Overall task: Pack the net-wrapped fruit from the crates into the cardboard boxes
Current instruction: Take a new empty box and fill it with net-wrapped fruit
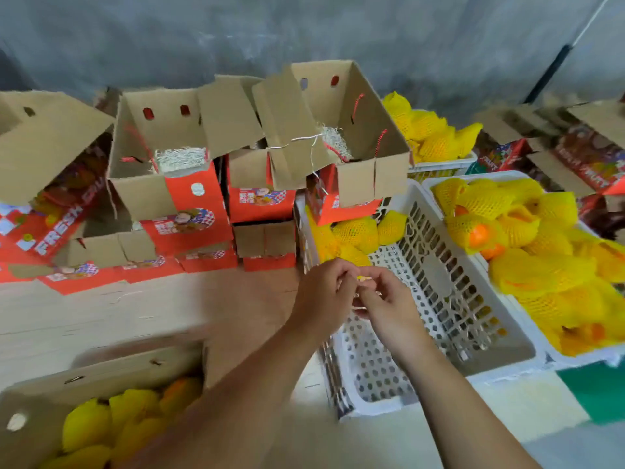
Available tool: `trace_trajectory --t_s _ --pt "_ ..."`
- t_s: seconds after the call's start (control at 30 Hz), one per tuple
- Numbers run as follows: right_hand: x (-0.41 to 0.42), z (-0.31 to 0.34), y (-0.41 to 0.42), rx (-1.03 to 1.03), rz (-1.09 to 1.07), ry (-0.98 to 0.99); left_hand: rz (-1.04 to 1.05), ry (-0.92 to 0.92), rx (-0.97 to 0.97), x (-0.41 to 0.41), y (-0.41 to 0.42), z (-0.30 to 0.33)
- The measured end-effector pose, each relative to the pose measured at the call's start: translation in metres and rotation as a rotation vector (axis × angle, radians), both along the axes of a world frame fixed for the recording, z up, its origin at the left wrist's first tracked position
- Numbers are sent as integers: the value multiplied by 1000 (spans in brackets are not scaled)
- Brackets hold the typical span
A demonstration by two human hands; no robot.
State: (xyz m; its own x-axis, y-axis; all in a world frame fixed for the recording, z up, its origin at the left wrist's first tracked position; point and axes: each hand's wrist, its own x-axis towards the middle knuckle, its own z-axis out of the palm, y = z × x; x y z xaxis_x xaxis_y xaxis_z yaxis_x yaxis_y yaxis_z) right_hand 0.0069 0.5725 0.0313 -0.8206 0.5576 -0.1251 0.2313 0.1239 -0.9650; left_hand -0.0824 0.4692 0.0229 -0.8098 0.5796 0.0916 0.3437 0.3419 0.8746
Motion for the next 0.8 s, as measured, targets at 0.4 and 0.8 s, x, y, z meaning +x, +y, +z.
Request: trace_trajectory --t_s 0.4,0.8 --pt "-99 -96 125 399 324 -327 -1 560 -789 -41 70 -34" --pt "-118 -171 139 820 327 -411 22 443 -808 -44 71 -38"
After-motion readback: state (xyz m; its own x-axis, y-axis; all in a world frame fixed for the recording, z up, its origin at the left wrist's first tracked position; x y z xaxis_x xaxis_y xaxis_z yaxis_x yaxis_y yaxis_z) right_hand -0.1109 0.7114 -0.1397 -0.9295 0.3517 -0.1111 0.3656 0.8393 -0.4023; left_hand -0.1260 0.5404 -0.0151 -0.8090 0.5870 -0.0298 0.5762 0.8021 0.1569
